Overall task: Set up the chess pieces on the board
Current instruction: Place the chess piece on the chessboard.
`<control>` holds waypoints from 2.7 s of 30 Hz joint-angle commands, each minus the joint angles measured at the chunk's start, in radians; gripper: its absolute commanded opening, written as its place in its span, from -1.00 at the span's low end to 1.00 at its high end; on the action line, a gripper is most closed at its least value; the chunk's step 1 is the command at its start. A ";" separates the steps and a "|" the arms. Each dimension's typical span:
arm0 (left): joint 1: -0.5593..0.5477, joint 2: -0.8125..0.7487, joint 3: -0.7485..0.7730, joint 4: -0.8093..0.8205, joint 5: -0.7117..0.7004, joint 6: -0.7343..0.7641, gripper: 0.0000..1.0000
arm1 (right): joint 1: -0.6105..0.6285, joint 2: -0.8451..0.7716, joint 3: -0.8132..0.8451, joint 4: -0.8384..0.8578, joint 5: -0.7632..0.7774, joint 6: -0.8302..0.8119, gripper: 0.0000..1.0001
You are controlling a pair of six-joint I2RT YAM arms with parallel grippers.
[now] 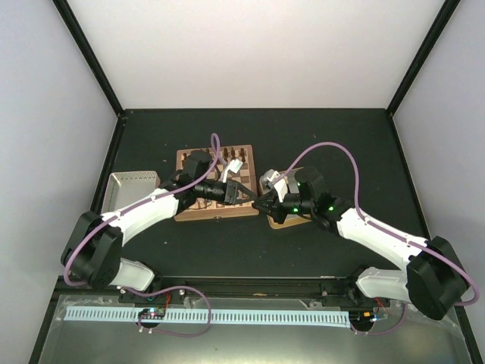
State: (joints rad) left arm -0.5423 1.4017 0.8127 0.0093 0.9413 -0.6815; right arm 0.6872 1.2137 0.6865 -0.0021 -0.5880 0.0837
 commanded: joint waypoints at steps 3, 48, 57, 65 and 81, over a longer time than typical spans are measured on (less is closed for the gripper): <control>-0.006 -0.001 0.048 0.010 0.079 -0.038 -0.83 | 0.005 0.007 0.043 0.001 0.057 0.014 -0.85; -0.006 -0.113 -0.095 0.785 -0.158 -0.750 -0.95 | -0.002 -0.065 -0.113 0.861 0.176 1.292 -0.47; -0.006 -0.110 -0.121 0.801 -0.170 -0.759 -0.81 | -0.002 -0.053 -0.092 0.863 0.162 1.276 -0.95; 0.018 -0.299 -0.134 0.324 -0.355 -0.442 -0.10 | -0.004 -0.110 0.007 0.364 0.139 1.010 -0.97; 0.036 -0.905 -0.096 -0.434 -0.969 0.128 0.70 | 0.001 0.037 0.334 -0.583 0.400 0.428 -0.97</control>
State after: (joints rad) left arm -0.5098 0.5640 0.6689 -0.2146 0.1162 -0.7200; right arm 0.6868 1.1954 0.9604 -0.3676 -0.2741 0.6575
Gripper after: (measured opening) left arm 0.836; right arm 0.098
